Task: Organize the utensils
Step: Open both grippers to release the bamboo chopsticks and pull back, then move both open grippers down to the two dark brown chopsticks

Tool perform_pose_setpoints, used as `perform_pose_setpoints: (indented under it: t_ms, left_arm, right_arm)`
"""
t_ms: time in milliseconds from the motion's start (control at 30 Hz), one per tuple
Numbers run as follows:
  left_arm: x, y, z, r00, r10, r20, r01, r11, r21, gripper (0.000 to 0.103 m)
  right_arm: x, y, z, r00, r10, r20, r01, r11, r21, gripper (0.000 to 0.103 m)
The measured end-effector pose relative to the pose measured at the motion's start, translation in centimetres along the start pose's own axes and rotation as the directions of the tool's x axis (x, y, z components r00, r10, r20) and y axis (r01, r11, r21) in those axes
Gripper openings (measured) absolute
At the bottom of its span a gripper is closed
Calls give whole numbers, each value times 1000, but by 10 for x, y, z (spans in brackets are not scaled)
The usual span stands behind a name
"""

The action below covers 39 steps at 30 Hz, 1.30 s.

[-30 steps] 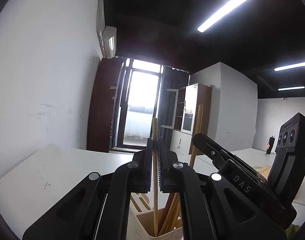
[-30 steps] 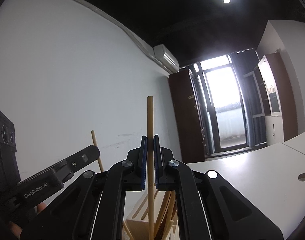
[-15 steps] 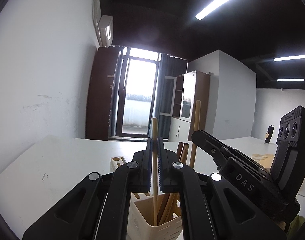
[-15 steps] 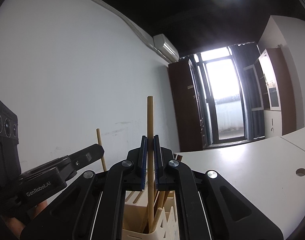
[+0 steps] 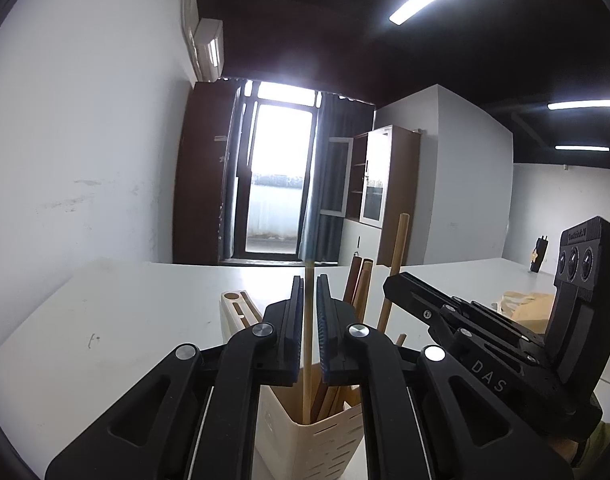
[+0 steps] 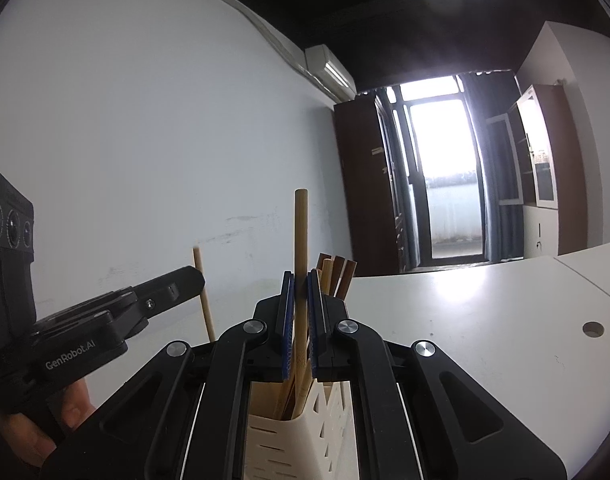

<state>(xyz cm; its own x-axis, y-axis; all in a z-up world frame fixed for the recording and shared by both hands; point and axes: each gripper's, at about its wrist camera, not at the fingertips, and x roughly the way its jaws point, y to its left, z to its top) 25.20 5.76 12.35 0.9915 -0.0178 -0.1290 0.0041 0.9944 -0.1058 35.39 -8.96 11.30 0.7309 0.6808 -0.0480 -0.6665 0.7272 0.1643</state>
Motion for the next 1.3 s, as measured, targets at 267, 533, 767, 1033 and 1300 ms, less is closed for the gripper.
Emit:
perform_pose_setpoints:
  t_ms: [267,533,767,1033,1300]
  left_arm:
    - [-19,6,2,1000,0,17,0,1000,-18,14]
    - [-31,3,-3,999,21,-25,-21,1000,2,18]
    - [-45,0,-6,995,40,-94,-38,999,25,31]
    - [-64,-1,-16,985,52,-162,-53,999,-2,37]
    - [-85,-9,-34,977,85,-193,-80,996,34,48]
  right_arm:
    - [-8,-3,3,1000,-16,-8,16,1000,27,16]
    - [-14,0,-1,998,-38,-39,40,999,28,27]
    - [-25,12,-12,991,-57,-119,59,998,13,39]
    - [-38,18,-26,975,-90,-204,99,995,32,46]
    - [-53,29,-38,961,-100,-257,113,993,36,51]
